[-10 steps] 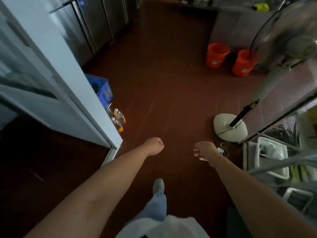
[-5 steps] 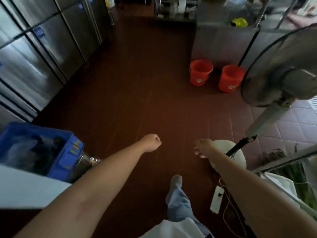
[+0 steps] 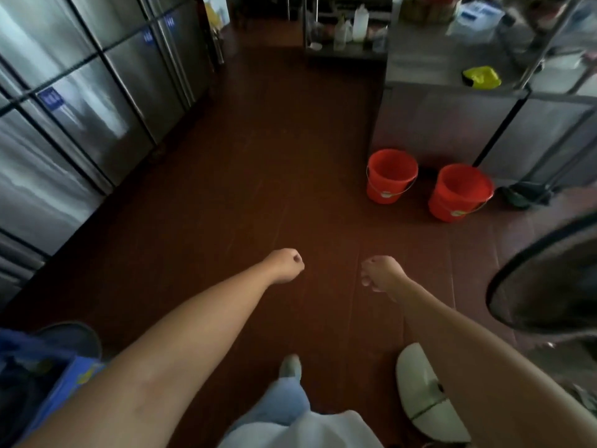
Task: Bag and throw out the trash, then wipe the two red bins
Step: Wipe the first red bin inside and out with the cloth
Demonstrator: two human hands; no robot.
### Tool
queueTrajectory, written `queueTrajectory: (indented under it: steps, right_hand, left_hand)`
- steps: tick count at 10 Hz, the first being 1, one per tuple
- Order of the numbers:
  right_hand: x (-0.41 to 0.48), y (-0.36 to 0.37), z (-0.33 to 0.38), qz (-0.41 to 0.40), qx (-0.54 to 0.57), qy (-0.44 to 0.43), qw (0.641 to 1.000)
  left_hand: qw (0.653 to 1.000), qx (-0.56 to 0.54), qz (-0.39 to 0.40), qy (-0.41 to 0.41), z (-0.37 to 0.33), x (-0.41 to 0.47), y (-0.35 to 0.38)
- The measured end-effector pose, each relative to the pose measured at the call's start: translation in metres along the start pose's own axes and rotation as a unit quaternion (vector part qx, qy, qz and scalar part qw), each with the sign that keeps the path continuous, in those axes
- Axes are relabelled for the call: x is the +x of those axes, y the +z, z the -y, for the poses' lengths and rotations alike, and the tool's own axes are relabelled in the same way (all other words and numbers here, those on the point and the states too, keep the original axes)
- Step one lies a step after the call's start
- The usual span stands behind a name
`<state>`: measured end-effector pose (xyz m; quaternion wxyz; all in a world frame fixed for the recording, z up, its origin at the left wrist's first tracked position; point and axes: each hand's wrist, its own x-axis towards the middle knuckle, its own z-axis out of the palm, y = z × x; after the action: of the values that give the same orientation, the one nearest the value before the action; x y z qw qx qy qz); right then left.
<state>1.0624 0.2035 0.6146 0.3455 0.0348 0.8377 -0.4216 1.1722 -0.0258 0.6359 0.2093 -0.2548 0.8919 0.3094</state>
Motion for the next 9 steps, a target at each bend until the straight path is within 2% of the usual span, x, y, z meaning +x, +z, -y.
queueTrajectory:
  steps: [3, 5, 7, 8, 9]
  right_hand:
    - [0.21, -0.096, 0.11, -0.068, 0.013, 0.025, 0.997]
    - [0.315, -0.175, 0.173, -0.104, 0.026, 0.044, 0.993]
    - [0.419, -0.253, 0.205, -0.134, 0.077, 0.073, 0.985]
    - [0.478, -0.293, 0.222, -0.121, 0.094, 0.078, 0.985]
    - [0.537, -0.331, 0.24, -0.122, 0.074, 0.091, 0.986]
  left_hand:
    - [0.999, 0.026, 0.024, 0.04, -0.096, 0.253, -0.092]
    - [0.995, 0.066, 0.042, 0.068, -0.189, 0.394, -0.155]
    - [0.986, 0.1, 0.071, 0.111, -0.287, 0.513, -0.181]
    - [0.983, 0.114, 0.07, 0.123, -0.33, 0.576, -0.188]
    - [0.986, 0.108, 0.07, 0.111, -0.371, 0.631, -0.199]
